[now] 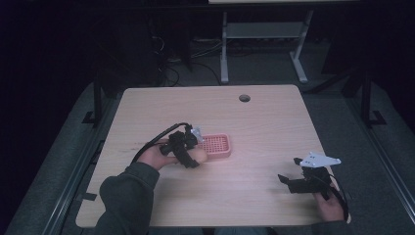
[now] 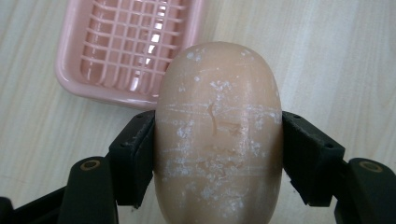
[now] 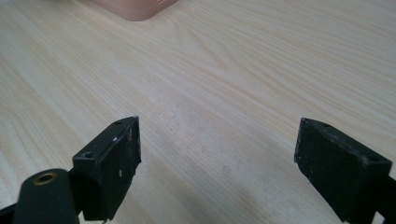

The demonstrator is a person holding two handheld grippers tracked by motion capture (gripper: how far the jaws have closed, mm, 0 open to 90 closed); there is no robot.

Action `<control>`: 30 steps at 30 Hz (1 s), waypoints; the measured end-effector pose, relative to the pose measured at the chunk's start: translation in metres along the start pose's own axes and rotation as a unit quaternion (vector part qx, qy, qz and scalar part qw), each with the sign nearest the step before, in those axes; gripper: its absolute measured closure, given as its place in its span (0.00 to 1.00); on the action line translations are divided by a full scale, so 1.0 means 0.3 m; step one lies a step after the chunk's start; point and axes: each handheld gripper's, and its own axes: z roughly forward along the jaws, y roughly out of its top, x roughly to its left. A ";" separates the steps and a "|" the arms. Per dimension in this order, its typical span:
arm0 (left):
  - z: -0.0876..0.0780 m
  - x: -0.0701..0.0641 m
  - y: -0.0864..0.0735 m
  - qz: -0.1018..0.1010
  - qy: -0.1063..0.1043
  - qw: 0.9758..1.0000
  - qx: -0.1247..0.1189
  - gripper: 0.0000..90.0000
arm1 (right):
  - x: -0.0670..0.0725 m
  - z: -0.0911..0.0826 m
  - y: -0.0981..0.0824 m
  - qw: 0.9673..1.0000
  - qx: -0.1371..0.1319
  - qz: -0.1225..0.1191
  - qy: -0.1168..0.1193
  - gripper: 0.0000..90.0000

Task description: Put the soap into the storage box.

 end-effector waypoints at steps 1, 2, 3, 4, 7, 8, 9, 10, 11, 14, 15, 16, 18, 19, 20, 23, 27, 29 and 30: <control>0.000 0.003 0.004 0.001 0.001 1.000 -0.001 0.36 | 0.000 0.000 0.000 1.000 0.000 0.000 0.000 0.16; -0.002 0.006 0.010 0.002 0.002 1.000 0.001 0.36 | 0.000 -0.001 0.000 1.000 0.000 0.000 0.000 0.16; -0.002 0.006 0.010 0.002 0.002 1.000 0.001 0.36 | 0.000 -0.001 0.000 1.000 0.000 0.000 0.000 0.16; -0.004 0.009 0.015 0.003 0.001 1.000 0.003 0.36 | -0.001 -0.001 0.000 1.000 0.000 0.000 0.000 0.16; -0.006 0.014 0.025 0.004 0.003 1.000 -0.001 0.36 | -0.003 -0.002 -0.001 1.000 -0.002 0.001 0.000 0.16; -0.006 0.015 0.029 0.004 0.003 1.000 -0.003 0.36 | -0.003 -0.003 -0.001 1.000 -0.003 0.000 0.000 0.16; -0.006 0.017 0.033 0.006 0.003 1.000 0.001 0.36 | -0.003 -0.003 -0.001 1.000 -0.003 0.001 0.000 0.16; -0.004 0.016 0.037 0.006 0.005 1.000 -0.001 0.36 | -0.003 -0.003 -0.001 1.000 -0.002 0.001 0.000 0.16; -0.005 0.017 0.042 0.009 0.004 1.000 0.003 0.36 | -0.004 -0.002 -0.001 1.000 -0.002 0.000 0.000 0.16; -0.006 0.021 0.057 0.011 0.005 1.000 0.002 0.36 | -0.003 -0.002 -0.001 1.000 -0.002 0.000 0.001 0.16; -0.006 0.023 0.060 0.013 0.006 1.000 0.003 0.36 | -0.004 -0.003 -0.001 1.000 -0.002 0.000 0.001 0.16; -0.006 0.024 0.064 0.013 0.007 1.000 0.004 0.36 | -0.004 -0.003 -0.001 1.000 -0.002 0.001 0.000 0.16; -0.007 0.029 0.068 0.011 0.006 1.000 -0.001 0.36 | -0.006 -0.004 -0.002 1.000 -0.003 0.002 0.001 0.16; -0.006 0.032 0.070 0.012 0.006 1.000 -0.002 0.36 | -0.007 -0.006 -0.003 1.000 -0.003 0.002 0.001 0.16; -0.004 0.034 0.072 0.011 0.006 1.000 -0.002 0.36 | -0.008 -0.006 -0.003 1.000 -0.004 0.002 0.000 0.16; 0.000 0.040 0.081 0.010 0.005 1.000 0.003 0.36 | -0.009 -0.007 -0.004 1.000 -0.004 0.003 0.001 0.16; 0.002 0.049 0.097 0.013 0.005 1.000 0.004 0.36 | -0.007 -0.007 -0.002 1.000 -0.005 0.003 0.002 0.16; 0.004 0.052 0.106 0.014 0.005 1.000 0.003 0.36 | -0.006 -0.006 -0.002 1.000 -0.004 0.003 0.003 0.16; 0.005 0.053 0.109 0.013 0.005 1.000 0.001 0.36 | -0.006 -0.006 -0.003 1.000 -0.004 0.003 0.003 0.16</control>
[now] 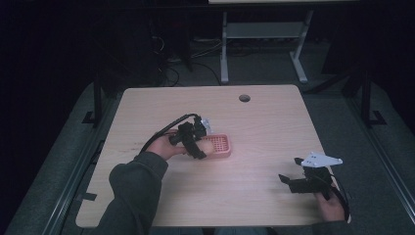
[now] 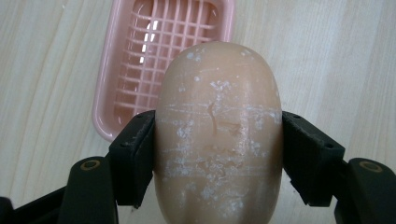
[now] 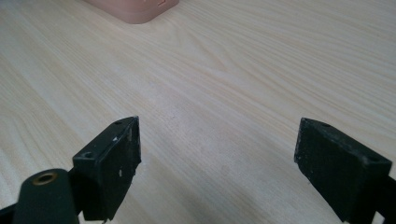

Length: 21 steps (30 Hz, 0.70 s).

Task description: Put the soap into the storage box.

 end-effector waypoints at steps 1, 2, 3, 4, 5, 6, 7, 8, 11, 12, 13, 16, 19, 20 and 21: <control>0.002 0.004 0.003 -0.002 -0.002 1.000 -0.003 0.36 | 0.000 0.000 0.000 1.000 0.000 0.000 0.000 0.16; 0.004 0.007 0.005 -0.003 -0.004 1.000 -0.004 0.36 | -0.001 -0.001 0.000 1.000 0.000 0.000 0.000 0.16; 0.006 0.010 0.007 -0.001 -0.003 1.000 -0.003 0.36 | -0.001 -0.001 0.000 1.000 -0.001 0.000 0.000 0.16; 0.008 0.012 0.009 -0.002 -0.004 1.000 -0.003 0.36 | -0.002 -0.001 0.000 1.000 -0.001 0.000 -0.001 0.16; 0.012 0.016 0.011 -0.004 -0.003 1.000 -0.002 0.36 | -0.003 -0.001 0.001 1.000 -0.001 0.000 -0.001 0.16; 0.015 0.018 0.012 -0.007 -0.004 1.000 -0.004 0.36 | -0.003 -0.001 0.001 1.000 -0.001 0.001 0.000 0.16; 0.017 0.022 0.016 -0.004 -0.003 1.000 0.000 0.36 | -0.003 -0.001 0.001 1.000 -0.001 0.001 0.000 0.16; 0.019 0.024 0.021 -0.004 -0.002 1.000 0.002 0.36 | -0.003 -0.001 0.001 1.000 -0.001 0.001 0.000 0.16; 0.020 0.031 0.034 -0.004 -0.002 1.000 0.002 0.36 | -0.005 -0.001 0.001 1.000 -0.001 -0.001 0.000 0.16; 0.021 0.033 0.038 -0.002 -0.001 1.000 0.001 0.36 | -0.006 -0.002 0.001 1.000 -0.002 0.000 0.000 0.16; 0.021 0.034 0.043 -0.002 -0.002 1.000 0.001 0.36 | -0.006 -0.002 0.000 1.000 -0.002 0.000 -0.001 0.16; 0.022 0.041 0.054 0.001 -0.003 1.000 -0.002 0.36 | -0.007 -0.002 0.000 1.000 -0.003 0.003 0.000 0.16; 0.027 0.045 0.062 0.000 -0.003 1.000 0.001 0.36 | -0.007 -0.002 0.000 1.000 -0.004 0.002 0.001 0.16; 0.030 0.048 0.066 0.002 -0.002 1.000 0.002 0.36 | -0.008 -0.002 0.000 1.000 -0.003 0.000 0.001 0.16; 0.032 0.049 0.069 0.001 -0.002 1.000 0.003 0.36 | -0.007 -0.001 0.001 1.000 -0.003 0.000 0.002 0.16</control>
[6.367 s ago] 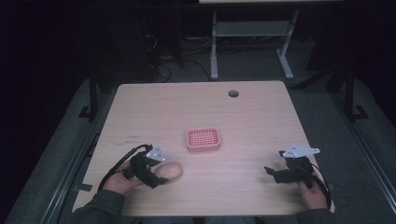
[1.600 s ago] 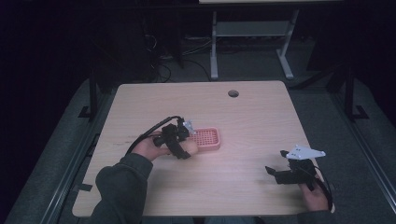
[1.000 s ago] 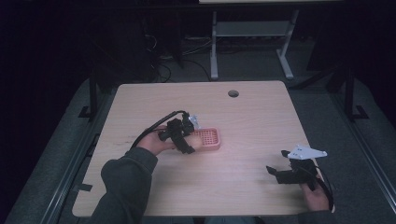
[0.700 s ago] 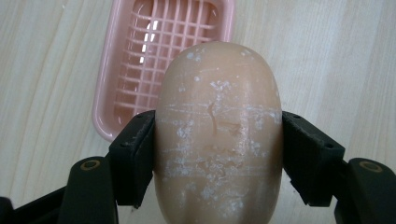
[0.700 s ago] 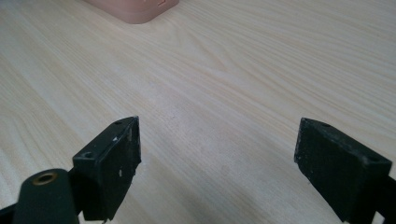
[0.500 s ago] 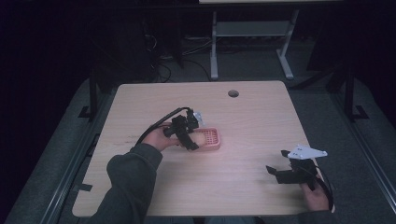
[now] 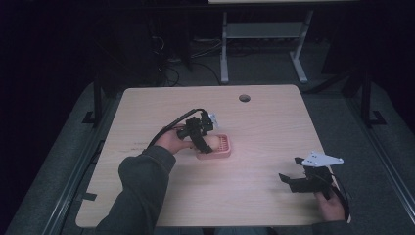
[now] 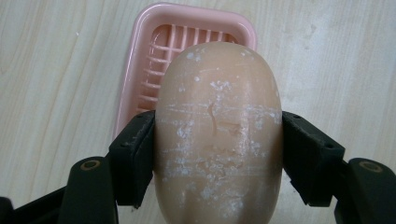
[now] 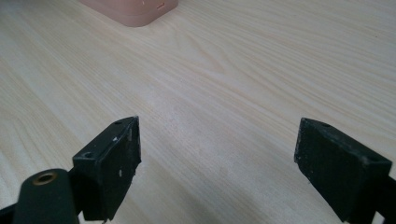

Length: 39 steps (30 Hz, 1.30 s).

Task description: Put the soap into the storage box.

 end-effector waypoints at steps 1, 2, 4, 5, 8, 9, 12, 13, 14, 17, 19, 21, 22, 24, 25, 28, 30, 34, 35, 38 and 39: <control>0.001 0.001 0.002 0.000 0.000 1.000 0.000 0.36 | 0.000 0.000 0.000 1.000 0.000 0.000 0.000 0.16; 0.002 0.004 0.006 0.001 0.000 1.000 0.001 0.36 | 0.000 0.000 0.000 1.000 0.000 0.000 0.000 0.16; 0.004 0.007 0.012 0.001 0.001 1.000 -0.001 0.36 | 0.000 -0.001 0.000 1.000 0.000 0.001 0.000 0.16; 0.006 0.010 0.016 0.001 0.000 1.000 -0.002 0.36 | 0.000 -0.001 0.000 1.000 0.000 0.001 0.000 0.16; 0.008 0.016 0.023 0.001 -0.001 1.000 -0.003 0.36 | 0.000 -0.001 0.000 1.000 -0.001 0.003 0.000 0.16; 0.011 0.018 0.024 -0.001 -0.002 1.000 -0.006 0.36 | 0.000 -0.001 -0.001 1.000 -0.001 0.003 0.000 0.16; 0.022 0.024 0.027 -0.005 -0.004 1.000 -0.005 0.36 | -0.002 -0.002 -0.002 1.000 0.000 0.003 -0.001 0.16; 0.027 0.027 0.028 -0.004 -0.005 1.000 -0.004 0.36 | -0.002 -0.002 -0.002 1.000 -0.001 0.004 -0.001 0.16; 0.031 0.028 0.028 -0.005 -0.006 1.000 -0.003 0.36 | -0.003 -0.003 -0.002 1.000 -0.002 0.005 -0.001 0.16; 0.046 0.029 0.033 -0.002 -0.008 1.000 0.002 0.36 | -0.004 -0.003 -0.003 1.000 -0.002 0.005 -0.001 0.16; 0.055 0.033 0.035 -0.004 -0.011 1.000 0.003 0.36 | -0.004 -0.002 -0.002 1.000 -0.002 0.005 -0.001 0.16; 0.062 0.036 0.036 -0.004 -0.010 1.000 0.005 0.36 | -0.003 -0.003 -0.001 1.000 -0.001 0.002 -0.001 0.16; 0.064 0.037 0.036 -0.006 -0.012 1.000 0.005 0.36 | -0.003 -0.003 -0.002 1.000 -0.001 0.002 0.000 0.16; 0.069 0.039 0.036 -0.009 -0.012 1.000 0.005 0.36 | -0.003 -0.003 -0.002 1.000 0.000 0.001 0.000 0.16; 0.072 0.040 0.037 -0.007 -0.014 1.000 0.007 0.36 | -0.003 -0.002 -0.002 1.000 -0.001 0.003 0.000 0.16; 0.079 0.043 0.039 -0.006 -0.014 1.000 0.009 0.36 | -0.004 -0.003 -0.004 1.000 -0.002 0.004 0.000 0.16; 0.082 0.044 0.039 -0.009 -0.015 1.000 0.009 0.36 | -0.005 -0.004 -0.004 1.000 -0.001 0.003 0.000 0.16; 0.084 0.048 0.039 -0.008 -0.014 1.000 0.008 0.36 | -0.003 -0.003 -0.003 1.000 -0.001 0.005 0.000 0.16; 0.084 0.048 0.039 -0.008 -0.014 1.000 0.008 0.36 | -0.004 -0.003 -0.004 1.000 -0.002 0.003 0.000 0.16; 0.087 0.050 0.038 -0.010 -0.015 1.000 0.009 0.36 | -0.004 -0.004 -0.005 1.000 -0.001 0.004 0.001 0.16; 0.087 0.050 0.038 -0.010 -0.015 1.000 0.009 0.36 | -0.004 -0.004 -0.005 1.000 -0.001 0.004 0.001 0.16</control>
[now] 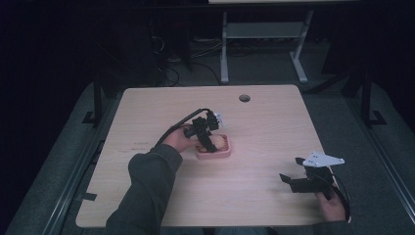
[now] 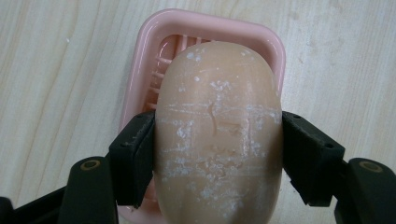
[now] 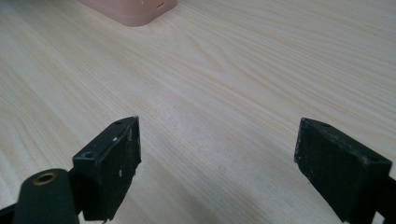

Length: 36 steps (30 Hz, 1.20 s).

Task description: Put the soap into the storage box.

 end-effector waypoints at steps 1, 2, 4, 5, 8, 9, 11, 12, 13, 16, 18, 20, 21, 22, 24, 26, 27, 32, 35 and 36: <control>0.001 0.000 0.001 -0.001 -0.001 1.000 -0.001 0.36 | -0.001 0.000 0.000 1.000 0.000 0.000 0.000 0.16; 0.002 -0.001 0.001 -0.001 -0.001 1.000 -0.001 0.36 | 0.000 0.000 0.000 1.000 0.000 0.000 0.000 0.16; 0.004 -0.001 0.002 -0.001 -0.001 1.000 -0.001 0.36 | -0.001 0.001 0.000 1.000 -0.001 -0.003 0.000 0.16; 0.007 0.000 0.002 -0.001 0.000 1.000 0.000 0.36 | 0.000 0.002 0.000 1.000 -0.001 -0.001 0.001 0.16; 0.010 0.006 0.001 -0.004 -0.001 1.000 0.002 0.36 | 0.000 0.001 0.000 1.000 -0.001 -0.001 0.001 0.16; 0.012 0.007 0.001 -0.004 0.000 1.000 0.002 0.36 | 0.000 0.001 0.000 1.000 -0.001 -0.001 0.001 0.16; 0.014 0.008 0.001 -0.005 -0.001 1.000 0.002 0.36 | 0.000 0.000 0.000 1.000 0.000 -0.001 0.000 0.16; 0.014 0.008 0.001 -0.005 -0.001 1.000 0.001 0.36 | 0.000 0.000 0.000 1.000 0.000 0.000 0.001 0.16; 0.015 0.009 0.002 -0.005 -0.001 1.000 0.001 0.36 | 0.000 0.000 0.000 1.000 0.000 0.000 0.001 0.16; 0.016 0.011 0.001 -0.006 -0.002 1.000 0.000 0.36 | 0.000 0.000 -0.001 1.000 0.001 -0.001 0.001 0.16; 0.016 0.012 0.001 -0.006 -0.002 1.000 0.001 0.36 | 0.000 0.000 -0.001 1.000 0.000 0.000 0.000 0.16; 0.017 0.013 0.001 -0.006 -0.003 1.000 0.001 0.36 | 0.000 -0.001 -0.001 1.000 0.000 0.001 0.000 0.16; 0.017 0.013 0.001 -0.006 -0.003 1.000 0.001 0.36 | 0.000 0.000 -0.001 1.000 0.000 0.000 0.000 0.16; 0.017 0.013 0.001 -0.006 -0.003 1.000 0.001 0.36 | 0.000 0.000 -0.001 1.000 0.000 -0.001 0.001 0.16; 0.016 0.012 0.002 -0.006 -0.001 1.000 0.002 0.36 | 0.000 0.001 -0.001 1.000 0.001 -0.003 0.001 0.16; 0.016 0.012 0.002 -0.005 0.000 1.000 0.002 0.36 | 0.001 0.002 -0.001 1.000 0.000 -0.001 0.001 0.16; 0.016 0.012 0.002 -0.005 0.001 1.000 0.002 0.36 | 0.001 0.002 -0.001 1.000 0.000 0.000 0.001 0.16; 0.018 0.012 0.002 -0.005 0.002 1.000 0.003 0.36 | 0.001 0.002 0.000 1.000 0.000 -0.001 0.001 0.16; 0.018 0.012 0.002 -0.005 -0.004 1.000 0.002 0.35 | 0.002 0.003 0.000 1.000 0.002 -0.002 0.002 0.16; 0.015 0.011 0.002 -0.005 0.000 1.000 -0.001 0.35 | 0.002 0.003 0.000 1.000 0.002 -0.002 0.001 0.16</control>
